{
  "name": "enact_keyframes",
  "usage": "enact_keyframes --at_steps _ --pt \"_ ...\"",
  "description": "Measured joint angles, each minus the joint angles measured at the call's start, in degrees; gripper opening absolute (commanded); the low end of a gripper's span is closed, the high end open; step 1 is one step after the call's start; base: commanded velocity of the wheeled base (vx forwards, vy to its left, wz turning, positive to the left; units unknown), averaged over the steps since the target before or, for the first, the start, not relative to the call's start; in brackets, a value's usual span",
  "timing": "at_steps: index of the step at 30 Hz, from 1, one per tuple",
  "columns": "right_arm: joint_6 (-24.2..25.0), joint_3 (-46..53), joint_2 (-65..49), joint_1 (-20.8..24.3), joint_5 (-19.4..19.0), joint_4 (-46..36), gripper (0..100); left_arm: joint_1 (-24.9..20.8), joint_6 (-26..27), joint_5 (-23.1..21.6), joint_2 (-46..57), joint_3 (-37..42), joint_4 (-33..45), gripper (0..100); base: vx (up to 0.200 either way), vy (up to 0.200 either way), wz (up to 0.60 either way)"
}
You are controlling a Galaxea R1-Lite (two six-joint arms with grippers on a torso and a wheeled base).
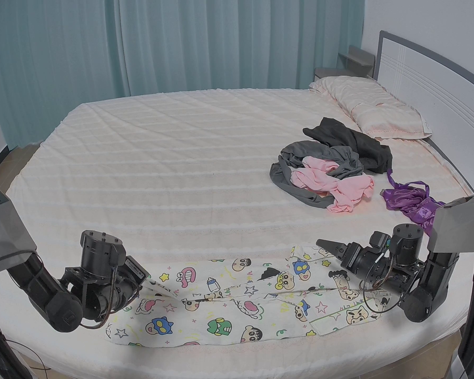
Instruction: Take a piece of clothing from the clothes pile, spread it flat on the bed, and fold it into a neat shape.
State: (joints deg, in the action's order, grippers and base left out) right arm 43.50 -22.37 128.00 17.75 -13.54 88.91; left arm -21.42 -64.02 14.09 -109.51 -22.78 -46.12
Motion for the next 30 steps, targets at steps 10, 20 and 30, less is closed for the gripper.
enact_keyframes --at_steps 10,20,30 --pt "0.1 -0.6 2.5 0.2 0.0 0.0 100 1.5 5.8 0.0 1.4 -7.4 0.1 0 0.000 0.000 0.00" --pt "0.2 -0.5 3.0 0.1 0.0 0.1 100 3.5 7.4 -0.3 2.1 -10.5 -0.1 0 0.000 0.000 0.00" --pt "0.2 -0.1 3.4 0.1 0.0 0.1 100 3.6 7.5 -0.7 3.2 -1.9 -2.3 0 0.000 0.000 0.00"
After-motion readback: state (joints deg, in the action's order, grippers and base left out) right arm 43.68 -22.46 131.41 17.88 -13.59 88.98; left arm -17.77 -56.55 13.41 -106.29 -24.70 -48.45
